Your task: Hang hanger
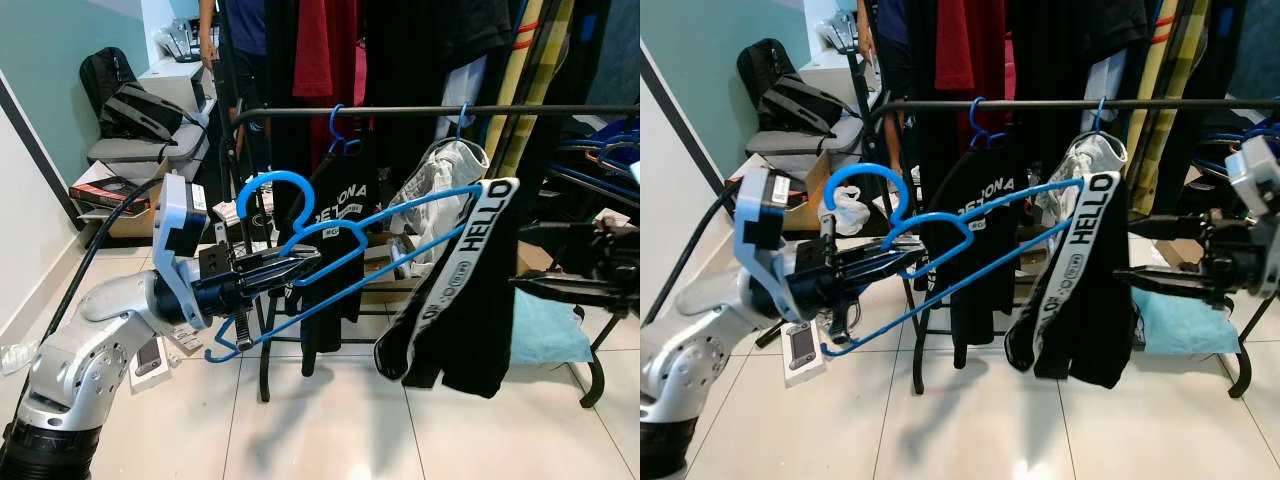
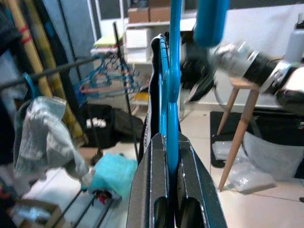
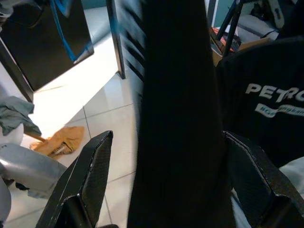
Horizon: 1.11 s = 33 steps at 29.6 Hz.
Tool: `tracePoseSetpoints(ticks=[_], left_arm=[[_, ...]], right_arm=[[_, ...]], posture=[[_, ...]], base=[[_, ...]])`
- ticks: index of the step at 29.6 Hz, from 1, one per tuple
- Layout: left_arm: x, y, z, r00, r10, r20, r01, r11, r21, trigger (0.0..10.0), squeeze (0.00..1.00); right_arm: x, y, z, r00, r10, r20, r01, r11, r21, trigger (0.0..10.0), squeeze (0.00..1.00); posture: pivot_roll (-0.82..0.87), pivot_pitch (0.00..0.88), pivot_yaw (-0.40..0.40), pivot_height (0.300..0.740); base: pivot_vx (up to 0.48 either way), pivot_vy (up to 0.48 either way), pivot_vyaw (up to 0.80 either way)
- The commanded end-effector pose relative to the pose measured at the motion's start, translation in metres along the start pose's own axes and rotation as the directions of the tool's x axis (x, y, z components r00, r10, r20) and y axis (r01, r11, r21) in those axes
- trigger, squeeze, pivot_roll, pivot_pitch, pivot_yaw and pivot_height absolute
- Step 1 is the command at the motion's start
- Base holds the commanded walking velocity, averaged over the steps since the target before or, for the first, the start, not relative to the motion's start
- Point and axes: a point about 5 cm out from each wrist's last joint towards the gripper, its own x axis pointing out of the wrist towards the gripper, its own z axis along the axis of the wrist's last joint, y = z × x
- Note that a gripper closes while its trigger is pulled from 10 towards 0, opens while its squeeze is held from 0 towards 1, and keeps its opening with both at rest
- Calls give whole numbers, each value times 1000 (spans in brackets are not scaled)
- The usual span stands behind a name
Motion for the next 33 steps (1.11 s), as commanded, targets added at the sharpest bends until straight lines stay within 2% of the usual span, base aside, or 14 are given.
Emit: tracePoseSetpoints(ticks=[1,6,7,9,10,22,25,27,28,29,30,31,32,33], left_arm=[[-2,-1,11,1000,-18,20,17,1000,21,0,0],[-1,-2,16,999,-31,36,30,999,24,0,0],[0,-3,17,998,-41,44,40,999,23,0,0],[0,-4,18,998,-48,49,47,999,20,0,0],[1,-4,18,997,-52,50,51,999,17,0,0],[-7,2,12,1000,-19,12,19,1000,12,0,0],[-26,13,-4,992,54,-118,-51,998,23,0,0],[-26,13,-4,992,54,-118,-51,998,23,0,0],[-32,15,-9,984,73,-161,-69,997,29,0,0],[-42,18,-18,967,100,-235,-93,995,39,0,0],[-42,18,-18,967,100,-235,-93,995,39,0,0],[-53,21,-28,938,124,-324,-112,992,56,0,0],[-53,21,-28,938,124,-324,-112,992,56,0,0],[-64,22,-34,911,140,-389,-126,990,60,0,0]], right_arm=[[6,2,1,1000,6,-8,-6,1000,-26,10000,0],[12,3,2,1000,8,0,-8,1000,-28,10000,0],[17,5,2,1000,23,8,-22,999,-31,2706,0],[19,7,2,999,32,14,-32,999,-33,2706,0],[22,8,3,999,41,23,-40,999,-36,0,0],[26,13,13,995,54,80,-49,997,-58,0,0],[22,15,25,985,61,162,-52,997,-59,0,0],[22,15,25,985,61,162,-52,997,-59,0,0],[20,16,28,981,66,185,-56,997,-59,0,0],[17,18,33,973,72,218,-60,996,-61,0,0],[17,18,33,973,72,218,-60,996,-61,0,0],[14,19,37,967,72,243,-59,996,-64,0,0],[14,19,37,967,72,243,-59,996,-64,0,0],[11,19,40,964,65,260,-50,997,-65,0,0]], posture=[[-116,0,28,740],[-113,0,27,740],[-109,0,31,740],[-109,0,31,740],[-108,0,33,740],[-112,0,37,740],[-111,0,40,740],[-111,0,40,740],[-111,0,40,740],[-113,0,43,740],[-113,0,43,740],[-113,0,44,740],[-113,0,44,740],[-112,0,44,740]], base=[[0,0,0],[0,0,0],[0,0,0],[0,0,0],[0,0,0],[0,0,0],[0,0,0],[0,0,0],[0,0,0],[0,0,0],[0,0,0],[0,0,0],[0,0,0],[0,0,0]])
